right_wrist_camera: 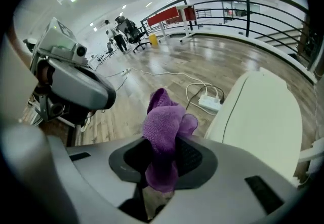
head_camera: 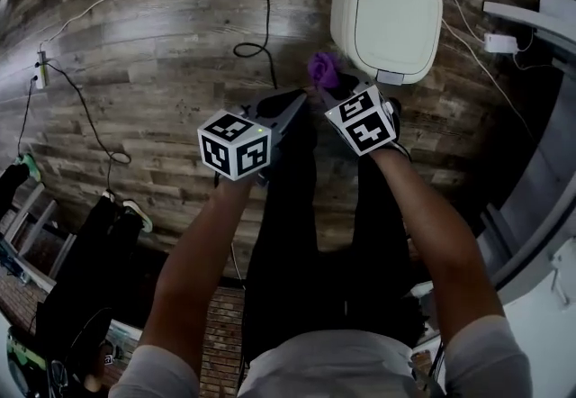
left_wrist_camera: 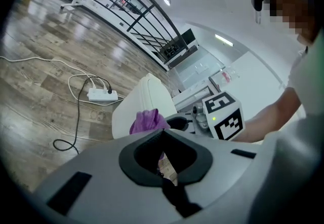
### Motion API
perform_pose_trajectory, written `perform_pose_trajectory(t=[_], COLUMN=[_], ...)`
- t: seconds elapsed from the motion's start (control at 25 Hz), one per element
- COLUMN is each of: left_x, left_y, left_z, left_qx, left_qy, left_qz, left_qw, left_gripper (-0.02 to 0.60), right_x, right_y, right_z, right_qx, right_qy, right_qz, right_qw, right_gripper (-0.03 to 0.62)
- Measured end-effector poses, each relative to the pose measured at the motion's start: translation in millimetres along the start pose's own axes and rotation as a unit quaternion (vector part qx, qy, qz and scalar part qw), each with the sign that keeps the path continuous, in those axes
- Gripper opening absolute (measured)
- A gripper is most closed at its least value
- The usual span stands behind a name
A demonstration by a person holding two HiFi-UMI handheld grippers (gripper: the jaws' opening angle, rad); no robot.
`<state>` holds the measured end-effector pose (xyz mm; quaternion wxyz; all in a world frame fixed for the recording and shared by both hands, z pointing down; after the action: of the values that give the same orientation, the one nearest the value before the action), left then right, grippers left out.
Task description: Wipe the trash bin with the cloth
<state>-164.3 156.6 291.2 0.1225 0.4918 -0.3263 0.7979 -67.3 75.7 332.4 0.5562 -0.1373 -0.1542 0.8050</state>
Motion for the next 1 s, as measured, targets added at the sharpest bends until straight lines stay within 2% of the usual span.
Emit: perform_pose_trajectory(t=[0.16, 0.32, 0.44, 0.56, 0.72, 0.8, 1.0], left_x=[2, 3, 9, 19, 17, 12, 8], left_y=[3, 10, 16, 28, 31, 31, 33], left_z=[-13, -20, -25, -26, -19, -8, 21], left_qx=[-0.022, -0.039, -0.047, -0.072, -0.102, -0.103, -0.103], left_qy=[-0.006, -0.016, -0.014, -0.005, 0.007, 0.007, -0.003], left_qz=[-0.005, -0.004, -0.001, -0.002, -0.013, -0.011, -0.005], left_qw=[0.9997, 0.9991, 0.9988, 0.9974, 0.9947, 0.9946, 0.9946], left_gripper=[0.005, 0.005, 0.005, 0.004, 0.005, 0.005, 0.005], right_x=[-12, -37, -64, -95, -129, -150, -189], right_y=[37, 77, 106, 137, 176, 194, 223], right_z=[-5, -5, 1, 8, 19, 26, 49], right_qx=[-0.012, -0.021, -0.019, -0.020, -0.017, -0.015, -0.002], right_qy=[-0.009, -0.020, -0.025, -0.032, -0.022, -0.024, -0.033], right_qz=[-0.072, -0.145, -0.165, -0.186, -0.244, -0.271, -0.281], right_qw=[0.997, 0.989, 0.986, 0.982, 0.969, 0.962, 0.959], right_gripper=[0.110, 0.110, 0.110, 0.110, 0.110, 0.110, 0.110])
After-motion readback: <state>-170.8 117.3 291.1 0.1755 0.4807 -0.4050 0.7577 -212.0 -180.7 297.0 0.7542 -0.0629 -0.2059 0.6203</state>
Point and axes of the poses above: the fingertips, and each gripper's own axes: z forward along the fingers, x to its left, y out of its top, the point moved 7 cm from there along -z, backward along the fingers, and after that the axes turned 15 degrees about -y, right-handed, at the moved point
